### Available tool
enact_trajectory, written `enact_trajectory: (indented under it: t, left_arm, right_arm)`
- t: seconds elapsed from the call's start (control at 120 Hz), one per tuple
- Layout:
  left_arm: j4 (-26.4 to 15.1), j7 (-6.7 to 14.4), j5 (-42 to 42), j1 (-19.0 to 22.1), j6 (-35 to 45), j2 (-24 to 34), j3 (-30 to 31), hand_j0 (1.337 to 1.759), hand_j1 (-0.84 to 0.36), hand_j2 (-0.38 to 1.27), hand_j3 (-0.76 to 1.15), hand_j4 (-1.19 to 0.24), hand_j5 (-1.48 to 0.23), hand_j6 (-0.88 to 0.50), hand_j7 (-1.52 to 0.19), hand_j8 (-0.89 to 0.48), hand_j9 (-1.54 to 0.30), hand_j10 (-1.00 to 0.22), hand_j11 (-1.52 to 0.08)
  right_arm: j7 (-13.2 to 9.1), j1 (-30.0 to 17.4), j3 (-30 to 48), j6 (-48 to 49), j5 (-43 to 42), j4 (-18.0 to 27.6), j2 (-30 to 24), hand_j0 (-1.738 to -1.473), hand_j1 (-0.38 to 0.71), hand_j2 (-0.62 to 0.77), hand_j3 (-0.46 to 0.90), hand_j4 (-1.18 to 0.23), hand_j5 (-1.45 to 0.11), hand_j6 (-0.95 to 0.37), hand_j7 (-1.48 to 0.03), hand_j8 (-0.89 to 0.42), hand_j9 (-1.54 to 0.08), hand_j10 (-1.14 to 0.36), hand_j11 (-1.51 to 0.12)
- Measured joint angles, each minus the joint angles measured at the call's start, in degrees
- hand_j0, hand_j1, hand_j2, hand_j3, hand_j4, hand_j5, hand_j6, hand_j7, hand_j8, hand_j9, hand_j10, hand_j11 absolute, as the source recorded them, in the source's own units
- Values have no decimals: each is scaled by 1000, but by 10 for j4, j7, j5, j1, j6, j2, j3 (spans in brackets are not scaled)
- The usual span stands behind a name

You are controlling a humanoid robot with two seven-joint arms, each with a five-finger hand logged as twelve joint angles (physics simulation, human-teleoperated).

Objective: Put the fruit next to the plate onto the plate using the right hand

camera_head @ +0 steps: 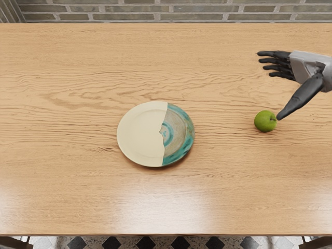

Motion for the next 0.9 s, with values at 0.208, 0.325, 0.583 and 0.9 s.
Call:
enact_trajectory:
  t: [0.208,0.325,0.583,0.9]
  left_arm:
    - [0,0,0,0,0,0,0,1658,53,50,0,-247,-321,-247,-321,-247,-321,-247,-321]
    - [0,0,0,0,0,0,0,1658,53,50,0,-247,-321,-247,-321,-247,-321,-247,-321]
    - [0,0,0,0,0,0,0,1658,53,50,0,-247,-321,-247,-321,-247,-321,-247,-321]
    - [0,0,0,0,0,0,0,1658,53,50,0,-247,-321,-247,-321,-247,-321,-247,-321]
  right_arm:
    - [-29,-11,-95,-248,-82,54,20,-1658,-298,-6,0,-48,-59,-50,-58,-49,-58,-48,-58]
    - [-47,-12,-153,-376,-98,60,68,-1658,-298,-6,0,-49,-59,-51,-58,-50,-59,-49,-59]
    - [-74,-32,-219,-465,-102,20,168,-1658,-282,-8,0,-61,-76,-63,-76,-62,-76,-61,-76]
    - [-81,-38,-219,-473,-96,-46,214,-1658,-179,-26,0,-145,-187,-147,-187,-146,-187,-145,-187]
